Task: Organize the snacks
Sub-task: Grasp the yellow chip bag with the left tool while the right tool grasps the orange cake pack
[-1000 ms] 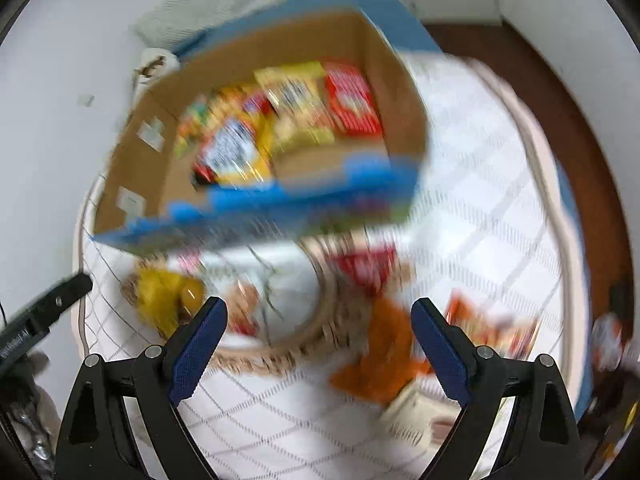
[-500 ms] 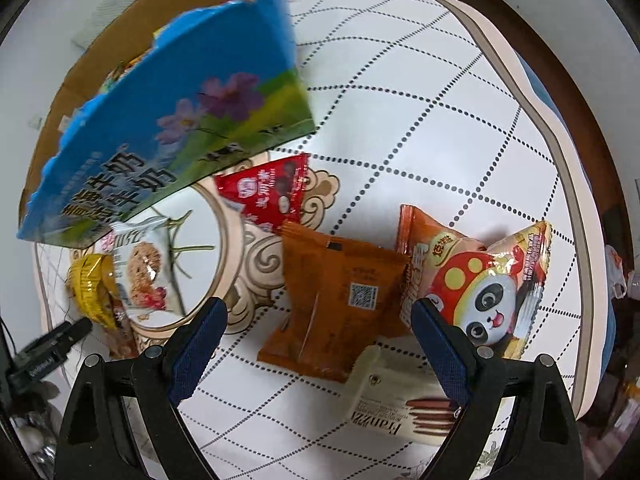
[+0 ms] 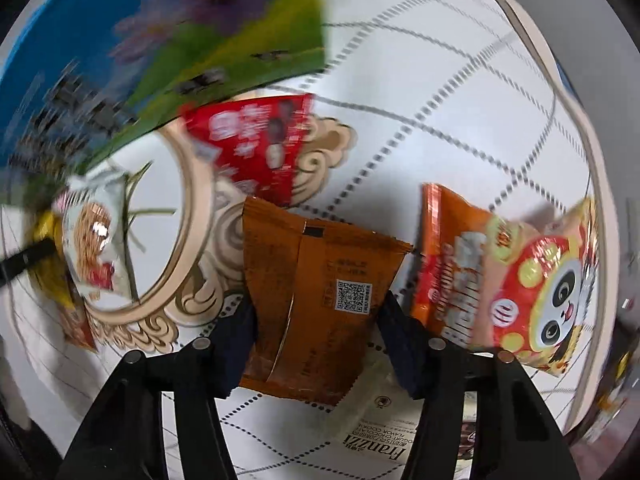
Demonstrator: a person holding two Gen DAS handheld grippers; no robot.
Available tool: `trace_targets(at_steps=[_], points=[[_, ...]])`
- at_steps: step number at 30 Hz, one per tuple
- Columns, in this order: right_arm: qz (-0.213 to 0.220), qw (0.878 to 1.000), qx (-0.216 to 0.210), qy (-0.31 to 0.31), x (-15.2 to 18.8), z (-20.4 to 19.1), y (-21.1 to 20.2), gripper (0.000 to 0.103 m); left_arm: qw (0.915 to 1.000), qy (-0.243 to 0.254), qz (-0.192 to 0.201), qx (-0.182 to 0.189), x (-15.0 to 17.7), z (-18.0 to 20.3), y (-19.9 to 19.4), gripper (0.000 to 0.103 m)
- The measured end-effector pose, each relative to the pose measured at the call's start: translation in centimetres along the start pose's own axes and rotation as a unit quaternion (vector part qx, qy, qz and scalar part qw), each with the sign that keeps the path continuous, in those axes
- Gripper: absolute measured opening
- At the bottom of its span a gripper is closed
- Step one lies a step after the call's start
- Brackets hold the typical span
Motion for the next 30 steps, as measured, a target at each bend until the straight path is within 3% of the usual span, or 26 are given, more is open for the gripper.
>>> trace_targets(at_steps=[7, 11, 16, 22, 24, 28, 29, 30], points=[[-0.013, 0.991, 0.015, -0.129, 2.8, -6.3, 0.4, 0.060, 0.9995, -0.028, -0.015, 0.001, 4.6, -0.9, 1.0, 0.058], [-0.028, 0.987, 0.014, -0.159, 4.1, -8.4, 1.2, 0.061, 0.9986, -0.038, -0.035, 0.013, 7.9, -0.9, 1.8, 0.058], [-0.046, 0.991, -0.007, -0.125, 4.7, -8.0, 2.1, 0.079, 0.9956, -0.054, -0.071, 0.030, 9.7, -0.7, 4.6, 0.058], [-0.044, 0.995, -0.026, -0.081, 5.1, -6.3, 1.3, 0.079, 0.9961, -0.051, -0.070, 0.019, 9.0, 0.6, 6.6, 0.058], [-0.046, 0.997, -0.031, -0.061, 4.5, -5.2, 1.3, 0.079, 0.9961, -0.055, -0.067, 0.019, 7.5, 1.3, 6.2, 0.058], [-0.057, 0.997, -0.052, -0.024, 4.8, -2.9, 2.2, 0.078, 0.9962, -0.061, -0.061, 0.016, 8.5, 0.6, 4.6, 0.056], [-0.050, 0.997, -0.051, -0.026, 4.8, -2.6, 2.1, 0.077, 0.9962, -0.060, -0.060, 0.016, 8.7, 1.0, 3.9, 0.055], [-0.041, 0.997, -0.051, -0.029, 4.8, -2.8, 2.0, 0.065, 0.9964, -0.059, -0.059, 0.016, 9.3, 0.9, 3.2, 0.055]])
Point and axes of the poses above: each gripper's, at about its wrist camera, not at the fingertips, and y roughly the way its jaws point, z to its right, x to its underside, the point moved 5 cm from there along y, roughly the way its jaws point, and after that the axes turned 3 degrees about -z, right-handed, at the moved point
